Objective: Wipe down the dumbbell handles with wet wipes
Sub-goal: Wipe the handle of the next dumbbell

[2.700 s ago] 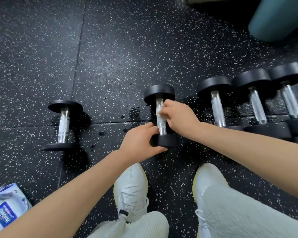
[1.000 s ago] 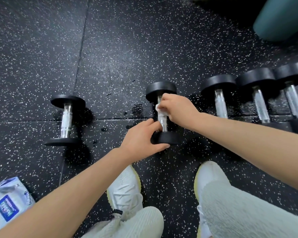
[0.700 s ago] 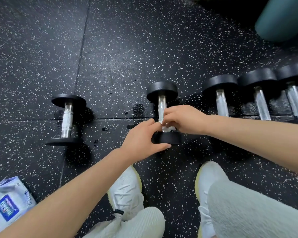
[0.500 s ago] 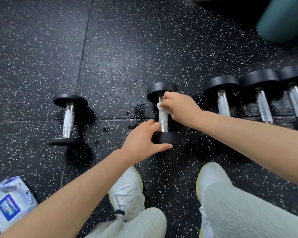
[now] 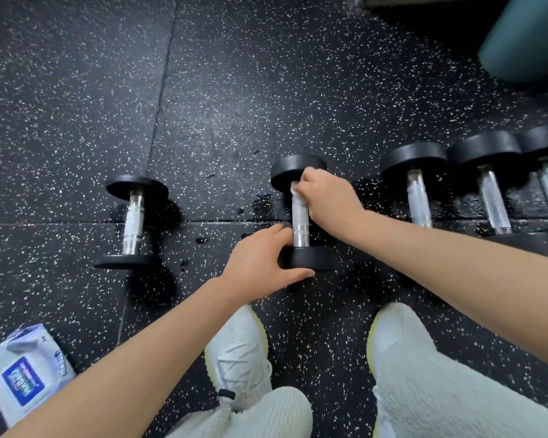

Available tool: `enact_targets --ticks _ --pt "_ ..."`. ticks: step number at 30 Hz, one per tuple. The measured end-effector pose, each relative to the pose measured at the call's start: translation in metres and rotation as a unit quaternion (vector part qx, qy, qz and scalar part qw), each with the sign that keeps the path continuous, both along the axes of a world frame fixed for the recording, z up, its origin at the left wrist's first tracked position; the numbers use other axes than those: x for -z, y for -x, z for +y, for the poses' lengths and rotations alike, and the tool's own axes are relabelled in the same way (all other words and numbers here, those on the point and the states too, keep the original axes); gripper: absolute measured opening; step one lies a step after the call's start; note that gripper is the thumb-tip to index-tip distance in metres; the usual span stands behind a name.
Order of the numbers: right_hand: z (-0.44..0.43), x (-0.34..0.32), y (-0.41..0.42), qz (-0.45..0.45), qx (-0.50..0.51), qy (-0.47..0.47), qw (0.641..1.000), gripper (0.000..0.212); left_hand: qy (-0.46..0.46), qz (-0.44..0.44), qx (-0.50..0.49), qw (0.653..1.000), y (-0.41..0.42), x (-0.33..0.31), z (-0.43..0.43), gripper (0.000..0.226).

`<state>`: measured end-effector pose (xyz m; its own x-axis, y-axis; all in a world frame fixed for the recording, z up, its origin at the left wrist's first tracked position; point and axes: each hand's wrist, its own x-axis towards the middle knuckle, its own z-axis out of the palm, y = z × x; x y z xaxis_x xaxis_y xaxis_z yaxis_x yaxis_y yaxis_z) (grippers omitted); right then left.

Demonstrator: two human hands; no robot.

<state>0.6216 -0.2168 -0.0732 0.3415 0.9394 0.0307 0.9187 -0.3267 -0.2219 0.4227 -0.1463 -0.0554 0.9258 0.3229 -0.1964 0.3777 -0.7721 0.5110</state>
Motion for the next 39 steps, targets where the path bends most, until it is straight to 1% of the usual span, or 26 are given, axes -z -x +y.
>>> enact_targets --ticks 2,5,7,9,13,15,17,19,21,22,24,28,29,30,32,34,36,38,39 --pt "-0.010 0.003 0.010 0.007 -0.014 -0.008 1.000 0.016 0.000 0.005 0.002 1.000 0.001 0.000 0.002 0.043" --pt "-0.035 0.005 0.019 0.033 -0.093 -0.004 0.995 0.026 -0.009 0.004 0.006 1.000 0.003 0.002 0.003 0.043" --pt "-0.040 0.003 0.016 0.038 -0.121 0.009 0.992 0.028 -0.017 0.002 0.007 1.000 0.004 0.004 0.002 0.045" --pt "-0.029 0.002 0.009 0.013 -0.108 0.021 0.994 0.028 -0.029 0.002 0.009 1.000 0.004 0.005 0.001 0.047" --pt "0.001 0.003 0.000 -0.005 -0.010 -0.014 1.000 0.014 -0.021 0.004 0.004 1.000 0.004 0.004 0.001 0.047" --pt "0.000 0.004 0.004 -0.001 -0.007 -0.013 1.000 0.013 -0.007 0.003 -0.003 1.000 0.005 0.004 0.000 0.044" --pt "-0.015 0.005 0.011 0.012 -0.048 -0.013 0.999 0.017 0.006 0.001 -0.012 1.000 0.007 0.005 -0.001 0.042" --pt "-0.034 0.003 0.017 0.034 -0.121 0.000 0.992 0.023 0.013 -0.005 -0.016 1.000 0.008 0.007 -0.001 0.043" --pt "-0.047 0.000 0.020 0.059 -0.179 0.021 0.982 0.020 0.016 -0.012 -0.016 1.000 0.009 0.007 -0.001 0.044" --pt "-0.047 -0.003 0.019 0.064 -0.191 0.032 0.979 0.020 0.014 -0.014 -0.015 1.000 0.009 0.007 -0.001 0.045" --pt "-0.034 -0.006 0.014 0.059 -0.174 0.046 0.982 0.021 0.007 -0.015 -0.008 1.000 0.007 0.007 -0.001 0.044" --pt "0.001 -0.010 0.004 0.057 -0.050 0.026 0.997 0.019 -0.019 -0.006 0.001 1.000 0.004 0.003 0.000 0.045" --pt "0.003 -0.008 0.005 0.060 -0.037 0.024 0.997 0.018 -0.021 -0.007 0.002 1.000 0.004 0.003 0.000 0.046" --pt "0.000 -0.006 0.007 0.063 -0.042 0.021 0.997 0.018 -0.022 -0.007 0.003 1.000 0.003 0.003 0.001 0.046" --pt "-0.016 -0.002 0.013 0.084 -0.091 0.016 0.992 0.019 -0.022 -0.006 0.004 1.000 0.004 0.003 0.002 0.048" --pt "-0.035 -0.006 0.019 0.114 -0.155 0.029 0.981 0.019 -0.018 -0.012 0.004 1.000 0.005 0.004 0.002 0.048" --pt "-0.041 -0.012 0.020 0.114 -0.197 0.052 0.972 0.014 -0.015 -0.018 0.004 1.000 0.005 0.004 0.002 0.047" --pt "-0.031 -0.017 0.012 0.100 -0.193 0.063 0.974 0.008 -0.016 -0.015 0.004 1.000 0.005 0.004 0.001 0.049" --pt "-0.023 -0.017 0.009 0.091 -0.174 0.055 0.979 0.010 -0.013 -0.010 0.001 1.000 0.004 0.003 0.001 0.048"
